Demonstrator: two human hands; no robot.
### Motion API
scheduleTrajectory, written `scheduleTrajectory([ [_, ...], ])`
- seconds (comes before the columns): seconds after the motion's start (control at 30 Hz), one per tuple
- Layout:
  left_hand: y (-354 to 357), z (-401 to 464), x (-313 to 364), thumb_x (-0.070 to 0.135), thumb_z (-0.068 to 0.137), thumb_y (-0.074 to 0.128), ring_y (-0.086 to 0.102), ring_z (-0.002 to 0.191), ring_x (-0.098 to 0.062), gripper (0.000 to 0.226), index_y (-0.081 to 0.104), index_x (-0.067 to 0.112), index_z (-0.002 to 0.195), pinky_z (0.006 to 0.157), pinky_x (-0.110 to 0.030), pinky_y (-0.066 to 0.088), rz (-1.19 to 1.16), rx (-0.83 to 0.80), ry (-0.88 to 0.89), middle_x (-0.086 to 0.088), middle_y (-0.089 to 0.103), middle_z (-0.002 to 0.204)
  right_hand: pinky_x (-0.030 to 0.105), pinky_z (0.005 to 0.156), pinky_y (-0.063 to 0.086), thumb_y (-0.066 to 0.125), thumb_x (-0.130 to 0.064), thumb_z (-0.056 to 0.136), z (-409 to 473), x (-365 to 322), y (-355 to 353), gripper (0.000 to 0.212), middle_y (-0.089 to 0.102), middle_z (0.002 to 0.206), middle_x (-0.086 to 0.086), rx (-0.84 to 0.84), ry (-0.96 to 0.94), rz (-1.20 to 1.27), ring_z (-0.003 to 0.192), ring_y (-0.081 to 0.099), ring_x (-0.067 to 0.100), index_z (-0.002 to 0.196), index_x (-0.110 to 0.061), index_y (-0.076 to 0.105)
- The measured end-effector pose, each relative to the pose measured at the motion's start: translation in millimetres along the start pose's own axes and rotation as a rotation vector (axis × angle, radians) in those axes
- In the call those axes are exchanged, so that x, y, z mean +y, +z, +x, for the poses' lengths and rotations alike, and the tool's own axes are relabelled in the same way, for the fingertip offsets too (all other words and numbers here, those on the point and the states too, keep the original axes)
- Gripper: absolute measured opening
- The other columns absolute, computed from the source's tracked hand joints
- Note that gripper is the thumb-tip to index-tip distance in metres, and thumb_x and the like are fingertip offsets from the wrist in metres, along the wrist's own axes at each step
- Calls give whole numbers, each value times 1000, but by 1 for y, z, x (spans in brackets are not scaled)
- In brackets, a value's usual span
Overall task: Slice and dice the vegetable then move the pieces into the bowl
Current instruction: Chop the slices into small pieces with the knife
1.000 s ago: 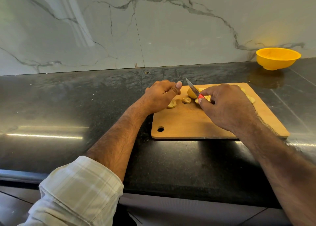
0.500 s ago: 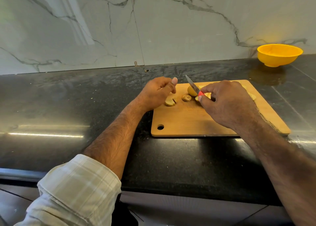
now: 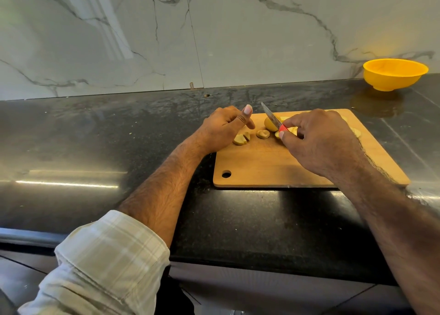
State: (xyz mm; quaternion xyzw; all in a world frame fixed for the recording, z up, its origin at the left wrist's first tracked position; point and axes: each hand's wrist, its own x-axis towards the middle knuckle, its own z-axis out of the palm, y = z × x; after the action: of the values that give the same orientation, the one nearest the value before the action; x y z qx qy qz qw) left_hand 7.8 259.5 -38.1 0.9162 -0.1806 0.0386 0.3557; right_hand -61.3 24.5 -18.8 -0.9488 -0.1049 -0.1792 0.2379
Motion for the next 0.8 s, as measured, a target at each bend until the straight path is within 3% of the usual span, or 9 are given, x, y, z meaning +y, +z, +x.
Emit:
scheduleTrajectory([
  [0.13,1,5,-3,91,91,12,51,132,-17,80,77,46,84,115,-67,31,96,-30,-33,15,64,119,23,56,47,64,-46,100,0,0,0,33,69,76,-6,-12,4,-6,68,60,11,127,-30,75],
  [0.3,0,2,1,88,93,14,54,127,-16,80,77,40,82,113,-65,35,71,-47,-24,11,63,116,26,57,52,64,-47,99,0,-1,0,34,71,78,-5,-11,6,-5,69,61,12,126,-30,75],
  [0.37,-6,-1,3,76,102,29,56,126,-14,62,77,38,98,111,-58,42,45,-69,-20,10,64,123,26,57,52,64,-47,100,1,-1,0,34,73,83,-4,-14,9,-16,70,62,12,127,-30,74],
  [0.43,-20,-6,-1,58,104,55,57,123,-9,33,71,34,120,106,-46,48,54,-100,-1,12,64,127,28,60,54,63,-47,100,0,-2,1,34,73,84,-3,-11,1,-16,72,62,13,127,-30,74],
  [0.5,-38,-13,-6,43,95,77,57,120,-5,34,69,31,125,99,-33,47,70,-146,28,13,66,124,31,67,57,63,-47,100,-2,-3,2,34,74,88,-3,-18,-12,-10,79,63,14,127,-30,74],
  [0.57,-47,-20,-11,34,89,84,58,116,-4,36,71,31,123,95,-29,46,77,-182,27,13,68,119,31,69,55,63,-46,100,-4,-5,3,33,74,92,-2,-43,-28,-7,85,63,15,125,-30,75],
  [0.7,-41,-23,-8,25,91,82,58,111,-5,29,74,33,118,100,-38,49,91,-227,29,10,66,117,22,56,43,65,-45,99,-5,-8,4,29,63,86,-9,-109,-27,-7,78,57,9,123,-32,76],
  [0.8,-37,-21,-6,36,91,80,56,115,-9,25,75,40,115,106,-53,48,109,-225,32,11,61,120,24,59,46,65,-46,99,-5,-7,4,30,66,89,-7,-109,-18,-20,81,59,11,124,-33,75],
])
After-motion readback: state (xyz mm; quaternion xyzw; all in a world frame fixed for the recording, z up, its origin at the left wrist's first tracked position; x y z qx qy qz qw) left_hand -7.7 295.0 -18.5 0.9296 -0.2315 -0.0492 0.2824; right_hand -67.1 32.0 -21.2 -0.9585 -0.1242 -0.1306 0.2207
